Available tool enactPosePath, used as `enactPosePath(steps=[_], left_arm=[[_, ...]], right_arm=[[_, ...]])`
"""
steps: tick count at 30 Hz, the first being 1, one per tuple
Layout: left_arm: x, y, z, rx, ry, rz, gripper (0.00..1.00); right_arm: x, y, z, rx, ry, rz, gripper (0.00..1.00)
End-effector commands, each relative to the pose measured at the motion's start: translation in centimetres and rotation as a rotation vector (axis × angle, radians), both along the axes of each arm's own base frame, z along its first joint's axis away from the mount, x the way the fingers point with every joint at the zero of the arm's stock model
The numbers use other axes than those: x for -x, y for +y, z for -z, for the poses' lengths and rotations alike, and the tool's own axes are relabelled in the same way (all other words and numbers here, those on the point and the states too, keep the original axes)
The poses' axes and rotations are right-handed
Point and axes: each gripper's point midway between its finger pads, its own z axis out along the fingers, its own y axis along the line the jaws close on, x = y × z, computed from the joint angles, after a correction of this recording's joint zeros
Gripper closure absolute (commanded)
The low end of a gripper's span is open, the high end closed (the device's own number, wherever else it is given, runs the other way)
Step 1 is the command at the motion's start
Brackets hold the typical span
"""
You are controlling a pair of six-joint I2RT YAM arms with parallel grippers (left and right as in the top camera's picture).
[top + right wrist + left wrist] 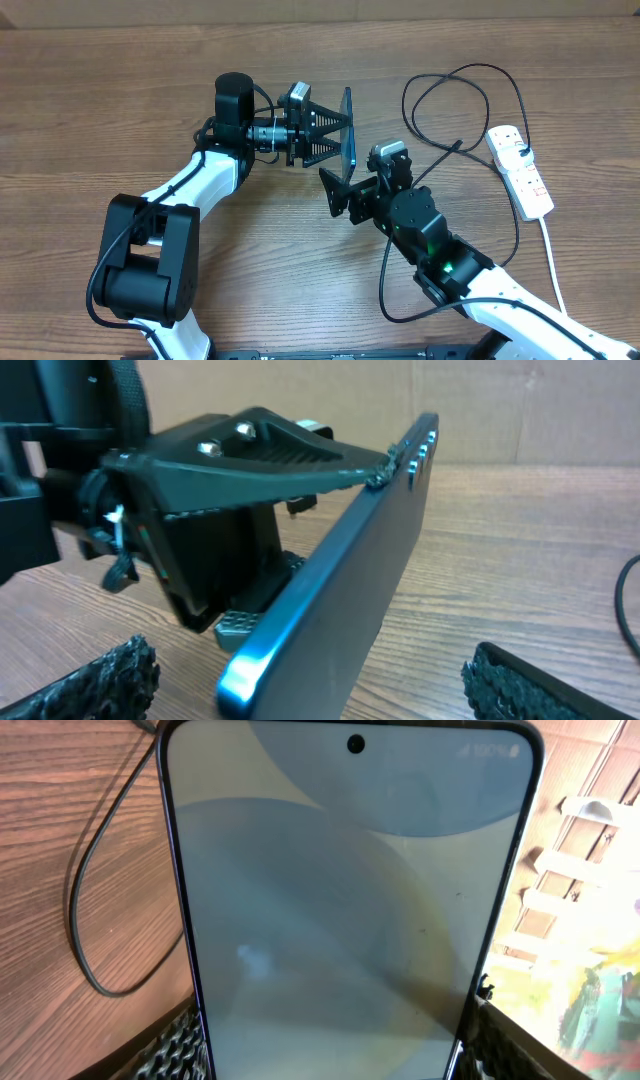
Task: Plug charger to phone and switch on socket
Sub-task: 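Move the right gripper to the phone's edge and grasp it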
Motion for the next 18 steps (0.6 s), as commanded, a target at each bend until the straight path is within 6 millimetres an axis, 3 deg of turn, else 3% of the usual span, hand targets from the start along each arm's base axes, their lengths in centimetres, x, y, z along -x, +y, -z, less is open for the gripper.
enactPosePath(steps=[1, 7, 13, 18], left_arm=[[0.3, 0.2, -0.2, 0.017, 0.002, 0.030, 0.60], [0.3, 0.2, -0.2, 0.016, 0.003, 0.029, 0.60], [0.3, 0.2, -0.2, 0.016, 0.025, 0.028, 0.60], [0.4, 0.2, -0.2, 0.018, 0.033, 0.033, 0.60]], right_arm=[[-0.8, 0.1, -0.1, -0.005, -0.010, 0.027, 0.08], [-1.5, 0.0, 0.5, 0.002, -0.018, 0.061, 0.22], [-2.2, -0.6, -0.8, 0.011, -0.083, 0.104, 0.43], [-2.4, -0.4, -1.4, 0.001, -0.114, 0.101, 0.47]])
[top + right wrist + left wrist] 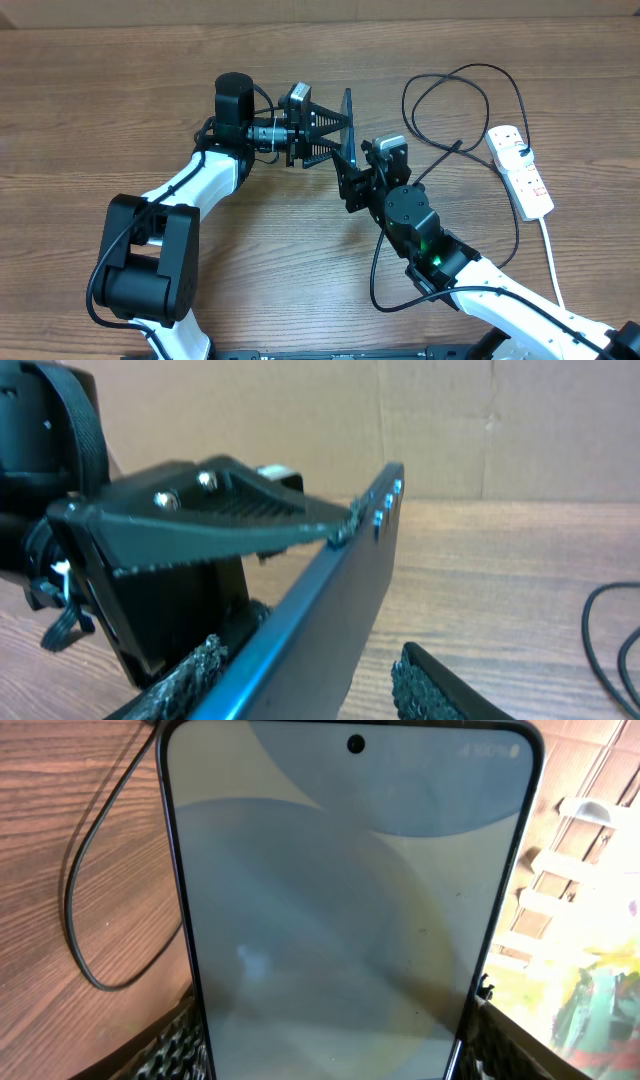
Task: Plug charger to phone and switch on socket
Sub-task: 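Move the right gripper to the phone's edge and grasp it, then release the phone from the left gripper, holding it with the right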
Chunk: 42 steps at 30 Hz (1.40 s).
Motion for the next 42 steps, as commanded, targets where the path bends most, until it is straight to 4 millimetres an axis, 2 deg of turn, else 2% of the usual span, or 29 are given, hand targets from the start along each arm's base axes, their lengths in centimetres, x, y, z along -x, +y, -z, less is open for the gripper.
enactPosePath(steps=[1, 8, 13, 19, 25, 29, 31, 36, 39, 42], left_arm=[[0.3, 0.2, -0.2, 0.015, 0.010, 0.027, 0.60], [0.3, 0.2, -0.2, 0.016, 0.010, 0.027, 0.60], [0.4, 0.2, -0.2, 0.017, 0.010, 0.031, 0.60], [0.4, 0.2, -0.2, 0.017, 0.011, 0.031, 0.59], [0.4, 0.2, -0.2, 0.017, 0.010, 0.031, 0.59], [0.4, 0.2, -0.2, 0.017, 0.011, 0.031, 0.59], [0.3, 0.2, -0.2, 0.016, 0.009, 0.030, 0.54], [-0.1, 0.2, -0.1, 0.007, 0.007, 0.007, 0.30], [-0.4, 0.2, 0.1, -0.001, 0.001, -0.014, 0.23], [-1.0, 0.2, 0.3, -0.014, -0.008, -0.048, 0.22]], right_arm=[[-0.5, 0.0, -0.7, 0.008, -0.029, 0.015, 0.48], [-1.3, 0.8, 1.1, 0.018, -0.019, 0.015, 0.51], [-1.7, 0.8, 1.4, 0.016, -0.026, 0.028, 0.59], [-1.9, 0.4, 1.2, 0.058, -0.050, 0.046, 0.70], [-2.0, 0.6, -0.9, 0.007, -0.113, 0.047, 0.85], [-1.9, 0.8, -1.0, 0.001, -0.118, 0.043, 0.90], [-1.9, 0.8, -1.0, 0.001, -0.118, 0.042, 0.91], [-1.9, 0.8, -1.1, -0.001, -0.118, 0.042, 0.96], [-1.9, 0.8, -1.1, -0.016, -0.113, 0.045, 0.96], [-1.9, 0.8, -1.0, -0.063, -0.088, 0.053, 0.96]])
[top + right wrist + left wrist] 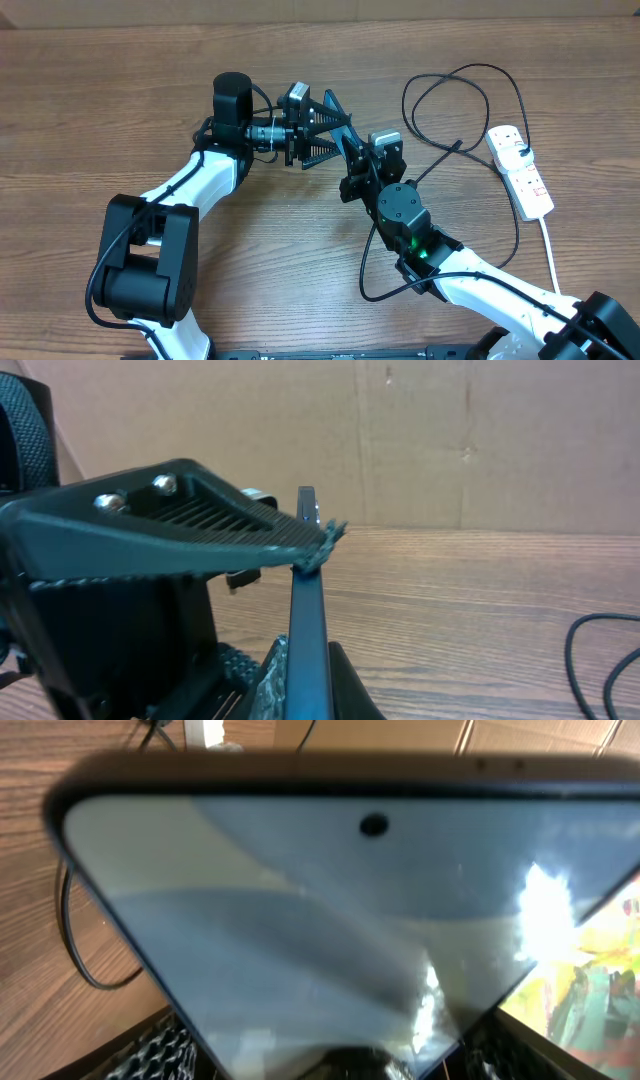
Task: Plug charger to phone and switch on socket
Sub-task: 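Release the phone from the left gripper, holding it with the right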
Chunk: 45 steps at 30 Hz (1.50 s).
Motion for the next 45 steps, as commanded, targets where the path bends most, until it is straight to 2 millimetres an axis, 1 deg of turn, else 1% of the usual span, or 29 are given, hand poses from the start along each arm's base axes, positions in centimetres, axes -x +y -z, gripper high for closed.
enactPosePath(steps=[1, 3, 6, 7, 12, 16, 22, 26, 28, 31, 33, 36, 38, 39, 41, 43, 45], left_arm=[[-1.1, 0.0, 0.4, -0.019, -0.016, -0.054, 0.21], [-1.6, 0.0, 0.1, -0.018, -0.048, -0.072, 0.19], [-2.3, 0.0, -0.7, -0.007, -0.133, -0.097, 0.03], [-2.5, -0.1, -1.1, 0.000, -0.164, -0.103, 0.00], [-3.0, -0.1, -2.5, 0.026, -0.275, -0.120, 0.00], [-3.4, 0.0, -2.5, 0.019, -0.335, -0.140, 0.00], [-5.2, 0.4, -1.3, -0.045, -0.355, -0.239, 0.00], [-6.7, 1.0, -0.3, -0.112, -0.374, -0.319, 0.00], [-7.6, 1.5, 0.0, -0.152, -0.403, -0.350, 0.00], [-9.0, 2.6, 0.5, -0.228, -0.443, -0.396, 0.00], [-10.0, 3.6, 0.8, -0.299, -0.474, -0.416, 0.00], [-11.3, 6.1, 1.7, -0.460, -0.469, -0.433, 0.00], [-11.9, 7.8, 1.7, -0.558, -0.466, -0.437, 0.00], [-12.1, 8.7, 1.5, -0.600, -0.468, -0.438, 0.00], [-12.4, 10.5, 0.4, -0.687, -0.482, -0.434, 0.00], [-12.4, 12.4, -1.0, -0.781, -0.490, -0.437, 0.00], [-11.9, 14.4, -2.8, -0.880, -0.497, -0.444, 0.00]], right_arm=[[0.0, 0.5, -1.3, -0.090, -0.001, -0.008, 0.96], [0.1, 0.6, -1.2, -0.120, 0.015, -0.006, 0.96], [0.1, 0.6, -1.1, -0.156, 0.033, 0.000, 0.96], [0.1, 0.6, -1.0, -0.171, 0.042, 0.002, 0.96], [0.1, 0.5, -0.9, -0.221, 0.088, 0.016, 0.96], [0.1, 0.4, -1.6, -0.215, 0.111, 0.021, 0.96], [0.3, -0.1, -2.6, -0.231, 0.171, 0.043, 0.96], [1.1, -0.7, -3.5, -0.285, 0.218, 0.061, 0.96], [1.7, -1.0, -3.6, -0.319, 0.254, 0.063, 0.96], [2.8, -1.2, -3.4, -0.351, 0.320, 0.047, 0.96], [3.5, -1.6, -3.0, -0.366, 0.361, 0.055, 0.96], [4.3, -1.8, -2.5, -0.407, 0.421, 0.067, 0.96], [4.7, -1.4, -2.0, -0.453, 0.477, 0.054, 0.96], [4.9, -1.2, -1.8, -0.473, 0.502, 0.048, 0.96], [5.1, -1.2, -1.5, -0.501, 0.537, 0.050, 0.96], [5.2, -1.3, -1.2, -0.515, 0.553, 0.065, 0.96], [5.1, -1.4, -1.2, -0.515, 0.553, 0.068, 0.96]])
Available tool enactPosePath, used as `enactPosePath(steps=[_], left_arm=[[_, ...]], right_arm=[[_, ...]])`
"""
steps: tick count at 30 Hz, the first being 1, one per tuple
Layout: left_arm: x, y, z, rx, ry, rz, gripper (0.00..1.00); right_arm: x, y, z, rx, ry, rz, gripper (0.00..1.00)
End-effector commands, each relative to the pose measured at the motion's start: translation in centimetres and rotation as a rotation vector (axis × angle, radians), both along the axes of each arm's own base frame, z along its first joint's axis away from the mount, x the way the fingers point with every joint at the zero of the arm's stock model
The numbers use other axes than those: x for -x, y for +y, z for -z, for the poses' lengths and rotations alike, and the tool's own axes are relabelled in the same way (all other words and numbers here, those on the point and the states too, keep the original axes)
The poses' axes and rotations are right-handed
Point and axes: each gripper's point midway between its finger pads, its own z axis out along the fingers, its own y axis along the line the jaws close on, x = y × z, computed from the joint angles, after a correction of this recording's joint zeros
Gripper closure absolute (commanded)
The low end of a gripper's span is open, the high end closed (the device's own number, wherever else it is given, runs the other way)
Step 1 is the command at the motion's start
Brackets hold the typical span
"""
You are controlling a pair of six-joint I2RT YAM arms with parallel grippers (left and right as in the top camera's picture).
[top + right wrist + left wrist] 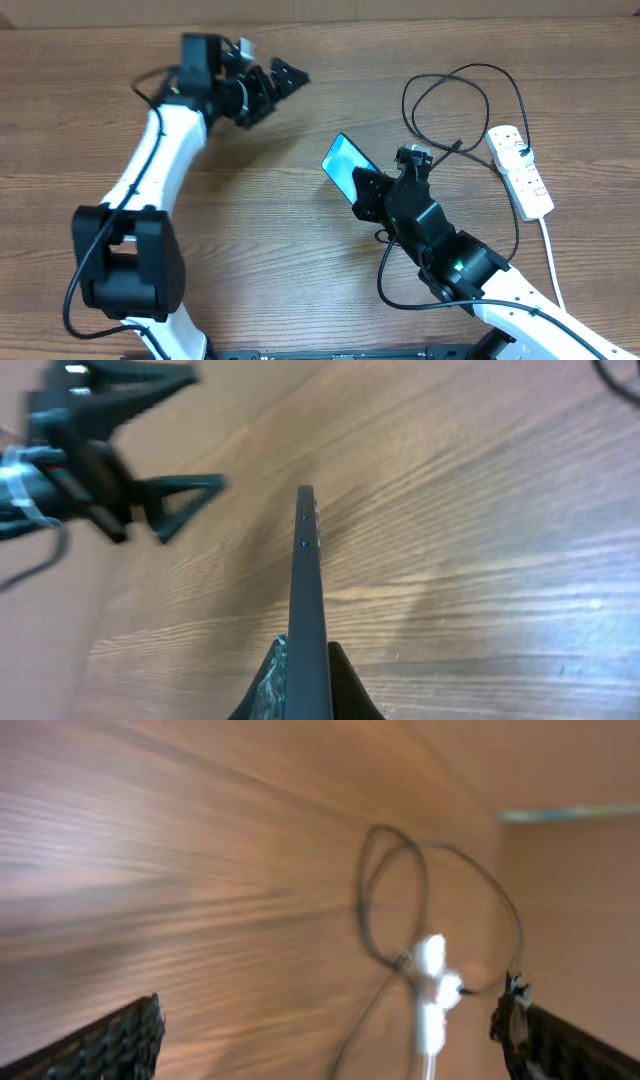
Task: Plug charger to phone and switch on socket
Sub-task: 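Release the phone from the left gripper, holding it with the right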
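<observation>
The phone (345,163) is held up off the table, screen facing up and left, with my right gripper (368,192) shut on its lower end. In the right wrist view the phone (305,580) shows edge-on between the fingers (345,685). My left gripper (280,92) hangs open and empty at the far left of the table; it also shows in the right wrist view (150,495). The black charger cable (450,95) loops at the back right and runs to the white socket strip (520,170). I cannot make out the cable's plug end.
The left wrist view is blurred; it shows the wood table, the cable loop (400,900) and the white strip (430,990). Another stretch of black cable (385,285) lies beside my right arm. The strip's white lead (550,255) runs toward the front right.
My left gripper let go of the phone and is now far off to the upper left, open. My right gripper keeps the phone and holds it tilted, slightly right of before.
My left gripper held the phone upright while the right gripper stood open near its lower edge. The right jaws then sat around that edge, then shut on it with both grippers holding. Now only the right gripper holds the phone.
</observation>
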Motion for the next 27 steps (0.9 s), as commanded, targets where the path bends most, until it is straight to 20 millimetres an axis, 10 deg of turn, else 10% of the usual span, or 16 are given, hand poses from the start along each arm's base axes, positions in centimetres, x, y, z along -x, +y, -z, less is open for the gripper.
enactPosePath(steps=[1, 7, 17, 22, 27], left_arm=[[-1.0, 4.2, -5.0, -0.261, -0.173, -0.009, 0.00], [4.0, 8.1, -13.0, -0.459, -0.235, -0.076, 0.00], [21.3, 12.9, -23.7, -0.601, -0.391, -0.296, 0.00], [28.9, 14.0, -22.7, -0.555, -0.372, -0.405, 0.01], [33.3, 14.4, -16.9, -0.450, -0.269, -0.527, 0.00]], right_arm=[[-0.5, 0.3, -2.8, -0.105, -0.023, 0.026, 0.96], [-0.5, 0.2, -2.4, -0.102, -0.006, 0.031, 0.96], [-0.2, 2.4, -0.7, -0.149, 0.070, -0.045, 0.96], [0.0, 4.1, -0.9, -0.194, 0.076, -0.120, 0.96], [-0.2, 4.7, -1.9, -0.228, 0.043, -0.138, 0.96]])
